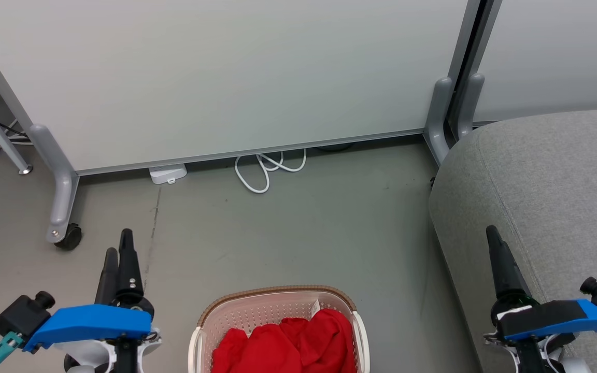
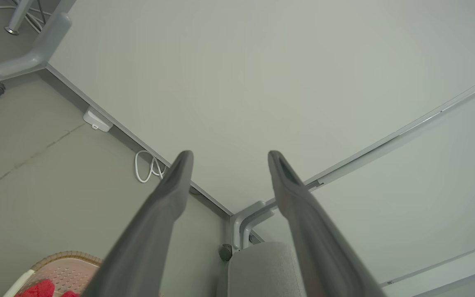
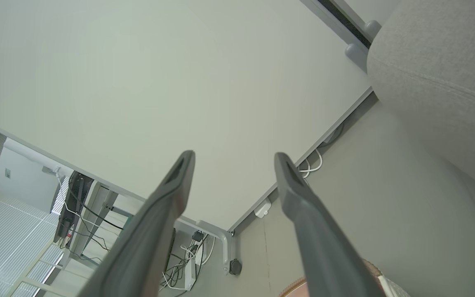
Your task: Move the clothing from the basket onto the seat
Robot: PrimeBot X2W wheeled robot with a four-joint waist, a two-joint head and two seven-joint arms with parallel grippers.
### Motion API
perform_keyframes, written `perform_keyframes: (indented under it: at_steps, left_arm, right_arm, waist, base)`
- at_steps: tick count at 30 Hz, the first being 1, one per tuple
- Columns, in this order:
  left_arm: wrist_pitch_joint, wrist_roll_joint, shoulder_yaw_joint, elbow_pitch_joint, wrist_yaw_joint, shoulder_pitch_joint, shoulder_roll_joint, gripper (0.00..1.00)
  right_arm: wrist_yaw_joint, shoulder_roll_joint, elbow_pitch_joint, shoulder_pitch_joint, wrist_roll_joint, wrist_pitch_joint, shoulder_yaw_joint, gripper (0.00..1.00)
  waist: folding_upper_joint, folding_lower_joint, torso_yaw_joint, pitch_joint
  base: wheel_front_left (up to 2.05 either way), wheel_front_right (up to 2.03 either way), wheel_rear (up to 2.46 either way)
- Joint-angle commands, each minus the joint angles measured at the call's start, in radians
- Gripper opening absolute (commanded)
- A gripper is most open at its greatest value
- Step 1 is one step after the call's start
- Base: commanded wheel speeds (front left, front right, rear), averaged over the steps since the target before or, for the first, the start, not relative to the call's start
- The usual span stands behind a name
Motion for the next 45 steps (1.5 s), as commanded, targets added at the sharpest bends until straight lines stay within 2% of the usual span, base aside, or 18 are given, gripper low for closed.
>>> perform_keyframes:
  at_steps: [1, 7, 20, 45]
  left_arm:
    - [-0.012, 0.054, -0.013, -0.020, 0.006, -0.029, 0.008, 1.00]
    - [-0.033, 0.180, -0.040, -0.020, 0.017, -0.034, 0.008, 1.00]
    - [-0.073, 0.376, -0.078, -0.014, 0.030, -0.040, 0.013, 1.00]
    - [-0.141, 0.662, -0.153, 0.007, 0.048, -0.047, 0.028, 1.00]
  right_arm:
    - [0.001, -0.008, -0.022, -0.023, -0.052, -0.014, 0.009, 1.00]
    - [0.001, -0.008, -0.028, -0.023, -0.153, -0.035, 0.024, 1.00]
    - [0.002, -0.010, -0.017, -0.025, -0.328, -0.076, 0.044, 1.00]
    - [0.002, -0.013, 0.015, -0.035, -0.620, -0.143, 0.074, 1.00]
  waist:
    - [0.0000, 0.0000, 0.000, 0.001]
    - [0.0000, 0.0000, 0.002, 0.004]
    - [0.0000, 0.0000, 0.005, 0.010]
    - [0.0000, 0.0000, 0.010, 0.016]
  base:
    - [0.00, 0.00, 0.00]
    - [0.00, 0.00, 0.00]
    - [0.00, 0.00, 0.00]
    - [0.00, 0.00, 0.00]
